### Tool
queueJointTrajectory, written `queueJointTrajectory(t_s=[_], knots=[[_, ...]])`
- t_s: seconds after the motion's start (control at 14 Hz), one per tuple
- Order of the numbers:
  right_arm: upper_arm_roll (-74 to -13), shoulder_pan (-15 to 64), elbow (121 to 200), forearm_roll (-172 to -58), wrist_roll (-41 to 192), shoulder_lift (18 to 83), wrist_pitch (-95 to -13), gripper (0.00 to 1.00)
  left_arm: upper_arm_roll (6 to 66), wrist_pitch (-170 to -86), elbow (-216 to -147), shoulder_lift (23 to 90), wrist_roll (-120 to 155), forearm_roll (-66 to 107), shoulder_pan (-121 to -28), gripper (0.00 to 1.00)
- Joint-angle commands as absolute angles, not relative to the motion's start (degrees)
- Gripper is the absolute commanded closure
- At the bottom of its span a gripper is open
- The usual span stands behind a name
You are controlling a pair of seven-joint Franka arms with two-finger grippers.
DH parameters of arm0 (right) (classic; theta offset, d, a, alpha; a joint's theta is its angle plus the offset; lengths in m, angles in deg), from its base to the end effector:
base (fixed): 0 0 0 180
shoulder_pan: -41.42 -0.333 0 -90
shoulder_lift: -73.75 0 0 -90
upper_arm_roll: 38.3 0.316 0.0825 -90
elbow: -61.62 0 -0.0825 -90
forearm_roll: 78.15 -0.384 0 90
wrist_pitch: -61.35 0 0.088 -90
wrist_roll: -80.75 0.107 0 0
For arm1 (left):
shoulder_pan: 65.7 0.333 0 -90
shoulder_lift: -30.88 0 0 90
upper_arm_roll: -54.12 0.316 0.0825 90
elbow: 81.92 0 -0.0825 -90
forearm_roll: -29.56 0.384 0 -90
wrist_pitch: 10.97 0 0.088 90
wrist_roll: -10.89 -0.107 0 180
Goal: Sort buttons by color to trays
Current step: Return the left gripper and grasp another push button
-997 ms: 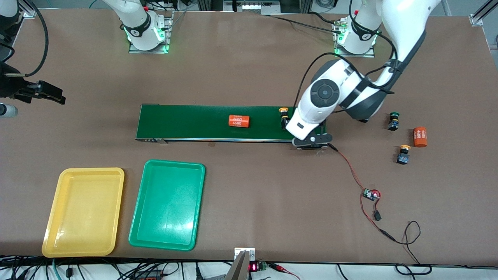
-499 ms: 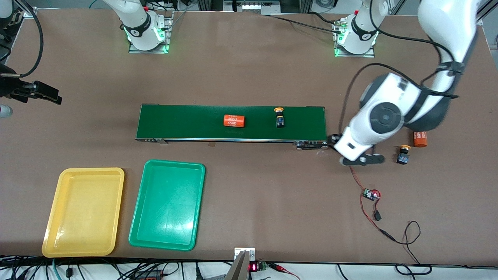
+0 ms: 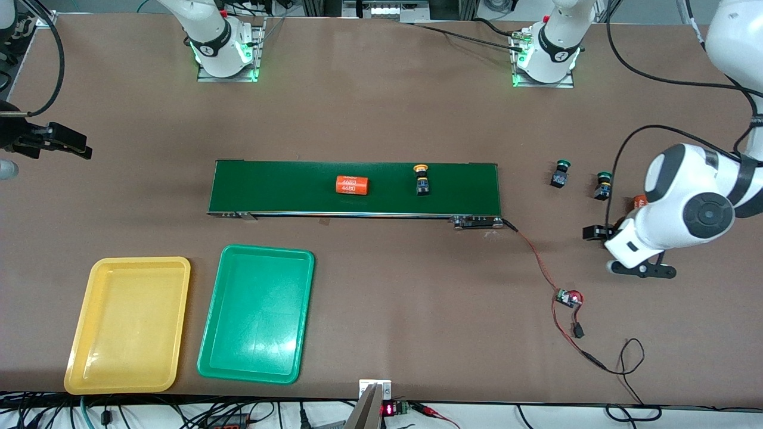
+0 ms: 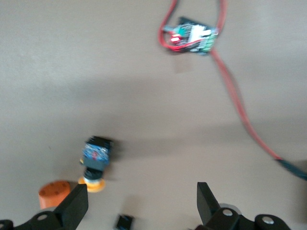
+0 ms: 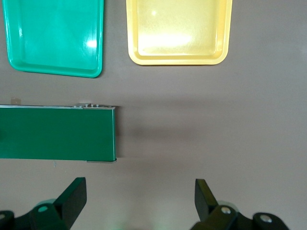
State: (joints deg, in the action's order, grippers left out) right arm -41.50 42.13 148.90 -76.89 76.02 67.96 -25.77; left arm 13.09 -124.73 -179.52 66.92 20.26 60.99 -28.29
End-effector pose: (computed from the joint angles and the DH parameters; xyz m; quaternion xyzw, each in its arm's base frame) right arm 0.5768 -0.0403 0.5855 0.9985 0.0072 -0.0527 0.0099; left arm 0.6494 0.0404 0.2834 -0.9948 0.0532 0.0741 0.0460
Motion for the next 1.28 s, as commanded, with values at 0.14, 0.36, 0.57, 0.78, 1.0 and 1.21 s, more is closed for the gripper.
queueJointTrajectory(t_s=[0.14,0.36,0.57,0.78,1.0,1.21], knots=[[-41.29,42.39,148.28,-76.57,75.3,67.59,-25.4,0.0,12.37,-136.18,-182.97,72.45,12.39,69.63,-21.24,0.0],[-41.11,41.95,148.28,-75.95,75.39,67.42,-25.39,0.0,14.73,-144.63,-188.16,72.54,12.38,75.09,-20.17,0.0],[-40.93,41.69,148.45,-75.95,75.39,67.24,-24.95,0.0,14.83,-145.09,-191.15,72.36,11.33,75.18,-18.68,0.0],[-40.84,40.64,148.45,-75.95,75.39,67.16,-24.6,0.0,14.83,-145.09,-192.39,72.45,9.75,75.18,-17.8,0.14],[-40.84,40.54,148.54,-76.12,76.0,66.72,-24.6,0.0,14.74,-145.0,-192.39,72.71,10.36,74.92,-17.79,0.68],[-40.58,38.19,148.72,-76.3,82.49,67.07,-22.07,0.0,14.13,-144.74,-191.6,72.36,10.54,74.3,-18.06,0.78]])
